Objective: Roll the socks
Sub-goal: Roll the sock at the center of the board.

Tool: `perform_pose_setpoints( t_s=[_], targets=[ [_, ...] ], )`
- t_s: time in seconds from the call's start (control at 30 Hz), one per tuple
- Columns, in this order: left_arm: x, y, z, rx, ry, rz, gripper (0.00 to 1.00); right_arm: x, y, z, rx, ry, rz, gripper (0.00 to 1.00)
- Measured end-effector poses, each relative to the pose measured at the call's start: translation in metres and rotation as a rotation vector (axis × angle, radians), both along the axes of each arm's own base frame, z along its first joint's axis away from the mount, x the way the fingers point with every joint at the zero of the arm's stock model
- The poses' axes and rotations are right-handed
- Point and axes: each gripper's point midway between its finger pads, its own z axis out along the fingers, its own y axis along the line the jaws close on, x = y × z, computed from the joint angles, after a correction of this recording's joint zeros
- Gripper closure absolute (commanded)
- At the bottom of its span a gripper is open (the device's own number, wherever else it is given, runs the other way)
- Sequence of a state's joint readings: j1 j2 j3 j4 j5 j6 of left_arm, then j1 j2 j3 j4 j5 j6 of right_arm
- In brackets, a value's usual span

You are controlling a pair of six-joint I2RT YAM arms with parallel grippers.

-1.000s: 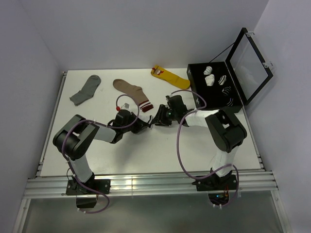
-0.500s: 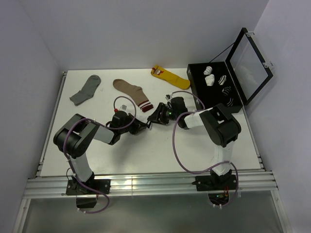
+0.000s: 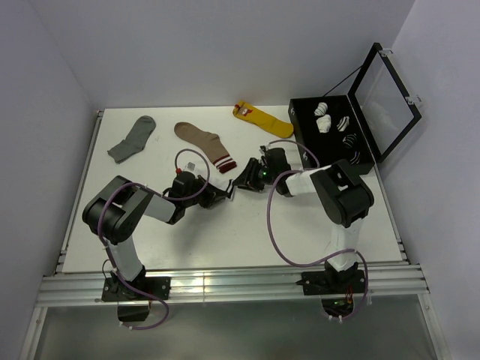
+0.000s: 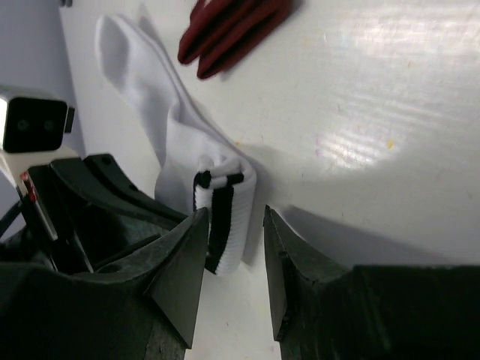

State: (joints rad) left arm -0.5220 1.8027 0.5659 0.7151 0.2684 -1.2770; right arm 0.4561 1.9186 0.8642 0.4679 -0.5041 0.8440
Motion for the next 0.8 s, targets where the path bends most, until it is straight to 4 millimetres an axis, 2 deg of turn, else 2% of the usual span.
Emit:
perform_pose_setpoints(
  t_s=[0.27,0.6,0.8],
  targets=[
    [0.000,0.000,0.000,0.001,0.000,0.000,1.00,0.025,0.001,0.023,-0.135,-0.028,-0.053,0.57],
    [0.000,0.000,0.000,0.001,-0.001,0.000,1.00,0.018,0.016,0.029,-0.254,0.019,-0.027,0.56],
    [0.000,0.000,0.000,0.002,-0.001,-0.001,1.00,0.013,0.020,0.019,-0.340,0.061,-0.008,0.56]
  ],
)
